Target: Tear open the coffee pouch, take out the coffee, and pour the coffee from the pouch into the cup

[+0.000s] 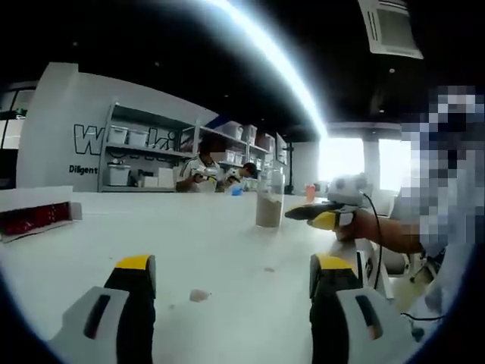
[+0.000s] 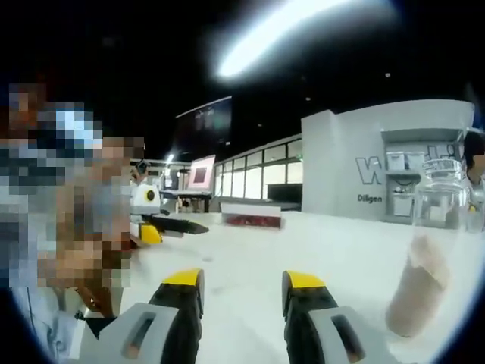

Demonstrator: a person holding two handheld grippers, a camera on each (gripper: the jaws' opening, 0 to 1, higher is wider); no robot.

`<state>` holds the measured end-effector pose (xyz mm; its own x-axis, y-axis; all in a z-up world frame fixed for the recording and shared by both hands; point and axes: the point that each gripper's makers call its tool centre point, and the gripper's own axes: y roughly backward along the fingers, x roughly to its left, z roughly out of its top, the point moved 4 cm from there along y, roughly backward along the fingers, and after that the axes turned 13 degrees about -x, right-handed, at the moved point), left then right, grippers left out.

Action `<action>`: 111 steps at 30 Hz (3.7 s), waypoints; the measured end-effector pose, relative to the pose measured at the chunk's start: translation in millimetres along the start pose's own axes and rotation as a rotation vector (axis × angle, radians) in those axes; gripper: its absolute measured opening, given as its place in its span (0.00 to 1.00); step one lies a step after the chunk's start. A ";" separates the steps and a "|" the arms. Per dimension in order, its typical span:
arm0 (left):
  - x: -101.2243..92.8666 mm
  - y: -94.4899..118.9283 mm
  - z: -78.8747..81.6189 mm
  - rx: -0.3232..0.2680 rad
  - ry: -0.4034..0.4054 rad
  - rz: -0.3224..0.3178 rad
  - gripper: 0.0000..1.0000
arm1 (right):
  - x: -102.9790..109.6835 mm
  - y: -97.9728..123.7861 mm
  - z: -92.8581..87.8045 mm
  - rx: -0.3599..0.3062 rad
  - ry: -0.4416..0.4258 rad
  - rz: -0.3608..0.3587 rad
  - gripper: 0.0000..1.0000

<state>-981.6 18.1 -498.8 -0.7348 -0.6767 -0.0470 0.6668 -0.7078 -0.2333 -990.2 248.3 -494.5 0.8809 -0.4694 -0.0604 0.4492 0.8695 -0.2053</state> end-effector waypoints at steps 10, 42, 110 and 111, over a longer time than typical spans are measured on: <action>-3.2 -4.5 18.3 -0.055 -0.025 -0.070 0.83 | -7.7 -1.7 -0.1 -0.022 0.003 -0.017 0.42; 6.7 0.7 -3.4 0.039 0.009 -0.126 0.84 | -2.3 -3.0 -1.9 -0.007 0.018 -0.007 0.38; 3.5 4.0 -5.9 0.054 0.018 -0.099 0.81 | 1.3 -22.8 -7.0 0.006 0.022 0.023 0.36; 3.6 4.0 -5.9 0.055 0.019 -0.100 0.81 | 0.5 -23.5 -7.3 0.006 0.022 0.023 0.36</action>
<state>-982.3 14.0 -505.7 -0.7996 -0.5989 -0.0447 0.5958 -0.7817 -0.1842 -1001.4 226.5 -496.8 0.8877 -0.4523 -0.0866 0.4297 0.8811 -0.1974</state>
